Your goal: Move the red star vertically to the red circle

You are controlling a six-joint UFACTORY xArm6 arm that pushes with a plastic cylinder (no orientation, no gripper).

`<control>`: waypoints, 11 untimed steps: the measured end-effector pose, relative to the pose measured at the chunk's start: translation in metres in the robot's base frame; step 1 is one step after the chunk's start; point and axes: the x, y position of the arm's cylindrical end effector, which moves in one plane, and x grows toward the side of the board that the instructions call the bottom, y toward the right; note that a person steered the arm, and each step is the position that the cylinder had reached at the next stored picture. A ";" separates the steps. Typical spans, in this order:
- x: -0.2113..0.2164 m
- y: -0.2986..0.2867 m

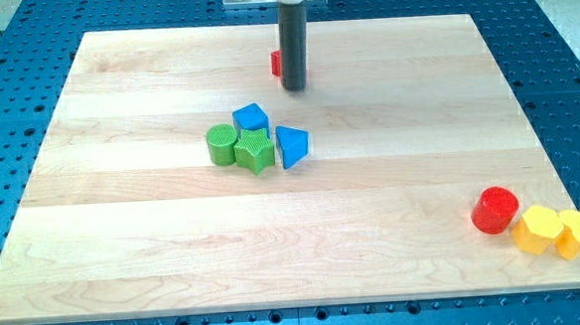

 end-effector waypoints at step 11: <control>-0.024 0.195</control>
